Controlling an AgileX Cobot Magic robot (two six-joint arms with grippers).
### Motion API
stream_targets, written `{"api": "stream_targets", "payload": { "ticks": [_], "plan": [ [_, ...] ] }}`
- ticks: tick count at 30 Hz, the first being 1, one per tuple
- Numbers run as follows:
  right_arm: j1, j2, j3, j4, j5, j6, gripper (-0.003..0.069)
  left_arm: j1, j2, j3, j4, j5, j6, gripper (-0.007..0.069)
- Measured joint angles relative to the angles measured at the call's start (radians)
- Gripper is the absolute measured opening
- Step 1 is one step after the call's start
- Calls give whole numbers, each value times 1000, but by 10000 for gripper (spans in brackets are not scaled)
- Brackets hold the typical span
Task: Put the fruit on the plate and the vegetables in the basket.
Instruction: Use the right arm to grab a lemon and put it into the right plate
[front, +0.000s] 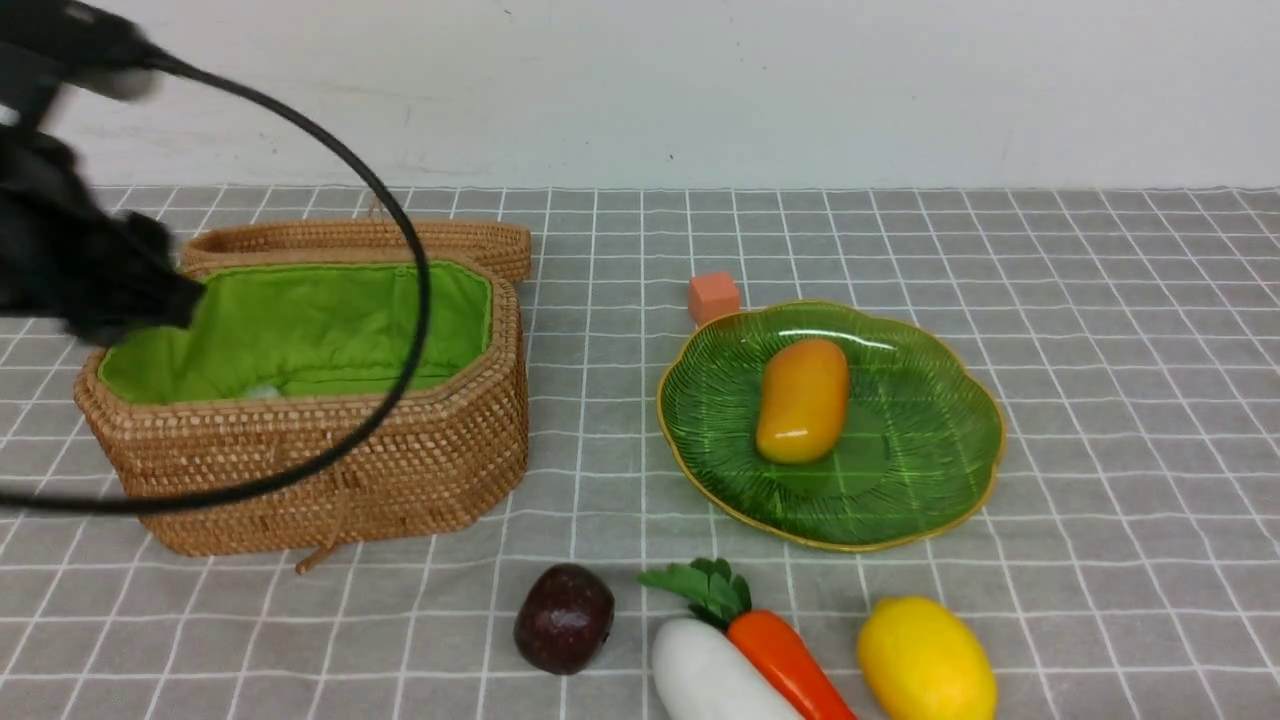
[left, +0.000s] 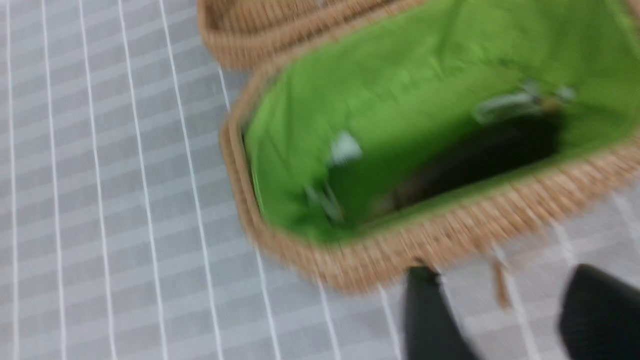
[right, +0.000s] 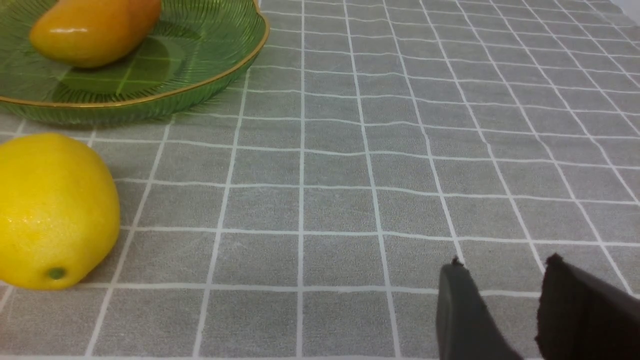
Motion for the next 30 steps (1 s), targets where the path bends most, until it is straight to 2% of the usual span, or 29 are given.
{"api": "stream_targets", "payload": {
  "ticks": [3, 4, 5, 6, 7, 9, 14, 18, 22, 25, 30],
  "plan": [
    [0, 0, 0, 0, 0, 0, 242, 0, -146, 0, -23, 161, -55, 92],
    [0, 0, 0, 0, 0, 0, 242, 0, -166, 0, -24, 179, -60, 78],
    [0, 0, 0, 0, 0, 0, 242, 0, -226, 0, -31, 221, -96, 7],
    [0, 0, 0, 0, 0, 0, 242, 0, -277, 0, -38, 246, -127, -13],
    [0, 0, 0, 0, 0, 0, 242, 0, -297, 0, -42, 254, -140, -13],
    [0, 0, 0, 0, 0, 0, 242, 0, -456, 11, -77, 269, -244, -13],
    [0, 0, 0, 0, 0, 0, 242, 0, -620, 103, -104, 247, -295, -13],
    [0, 0, 0, 0, 0, 0, 242, 0, -764, 272, -123, 178, -313, -13],
    [0, 0, 0, 0, 0, 0, 242, 0, -803, 346, -156, 100, -344, -13],
    [0, 0, 0, 0, 0, 0, 242, 0, -804, 388, -196, -21, -397, -13],
    [0, 0, 0, 0, 0, 0, 242, 0, -804, 392, -203, -97, -414, -13]
  ]
}}
